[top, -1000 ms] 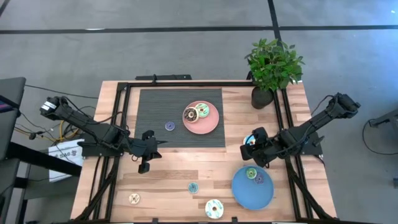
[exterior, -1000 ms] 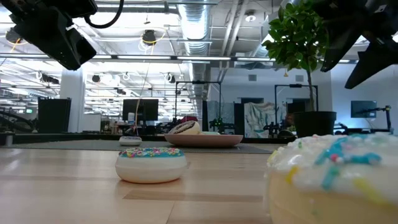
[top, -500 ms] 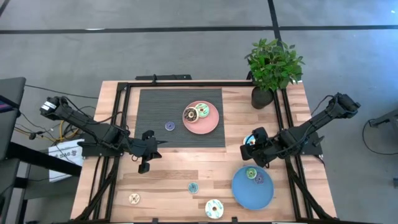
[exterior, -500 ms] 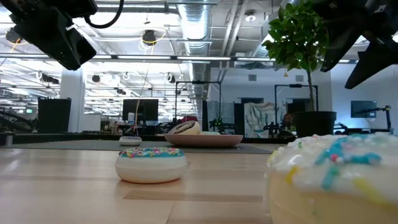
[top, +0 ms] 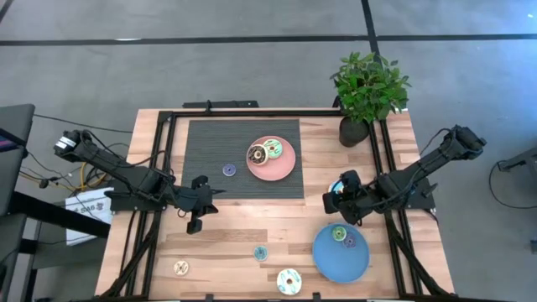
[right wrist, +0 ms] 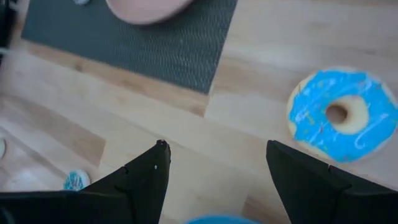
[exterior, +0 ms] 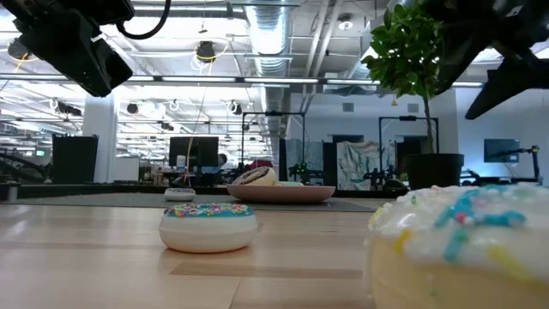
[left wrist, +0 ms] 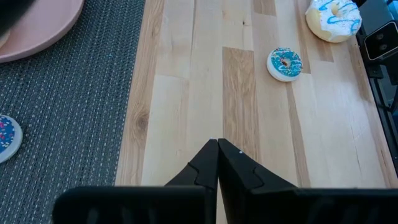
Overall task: Pick & Place donuts
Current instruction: Put the big blue donut on the pink plate
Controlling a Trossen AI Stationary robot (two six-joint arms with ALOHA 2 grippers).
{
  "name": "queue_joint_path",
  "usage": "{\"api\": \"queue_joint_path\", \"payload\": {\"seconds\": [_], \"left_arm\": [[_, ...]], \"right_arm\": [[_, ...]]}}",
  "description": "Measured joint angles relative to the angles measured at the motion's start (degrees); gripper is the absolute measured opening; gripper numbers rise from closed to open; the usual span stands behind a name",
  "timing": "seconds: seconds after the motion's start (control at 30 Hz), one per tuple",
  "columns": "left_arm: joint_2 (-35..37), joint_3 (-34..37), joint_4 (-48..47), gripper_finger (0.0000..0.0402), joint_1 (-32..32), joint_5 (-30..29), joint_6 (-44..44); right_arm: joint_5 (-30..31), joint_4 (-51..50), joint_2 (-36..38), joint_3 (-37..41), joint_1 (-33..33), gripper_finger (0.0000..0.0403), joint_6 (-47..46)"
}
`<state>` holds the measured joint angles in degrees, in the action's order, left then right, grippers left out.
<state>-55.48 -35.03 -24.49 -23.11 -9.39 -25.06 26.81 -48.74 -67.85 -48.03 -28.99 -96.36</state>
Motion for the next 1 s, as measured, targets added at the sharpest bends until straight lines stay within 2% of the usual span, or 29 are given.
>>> {"api": "queue_joint_path", "payload": {"seconds": [0.23, 0.67, 0.77, 1.0], "left_arm": [[0.0, 0.0, 0.0, 0.0000, 0.0, 0.0, 0.4], [0.0, 0.0, 0.0, 0.0000, 0.0, 0.0, 0.6], [0.0, 0.0, 0.0, 0.0000, 0.0, 0.0, 0.6], [0.0, 0.0, 0.0, 0.0000, 0.0, -0.3, 0.6]], "right_arm": [[-0.5, -2.6, 0.0, 0.0, 6.5, 0.0255, 1.4], [-17.4, -16.3, -1.1, 1.4, 19.4, 0.0256, 8.3], [-22.0, -12.8, -0.9, 4.7, 21.6, 0.0256, 11.4], [-24.4, -5.5, -0.9, 11.3, 24.5, 0.0256, 12.3]]}}
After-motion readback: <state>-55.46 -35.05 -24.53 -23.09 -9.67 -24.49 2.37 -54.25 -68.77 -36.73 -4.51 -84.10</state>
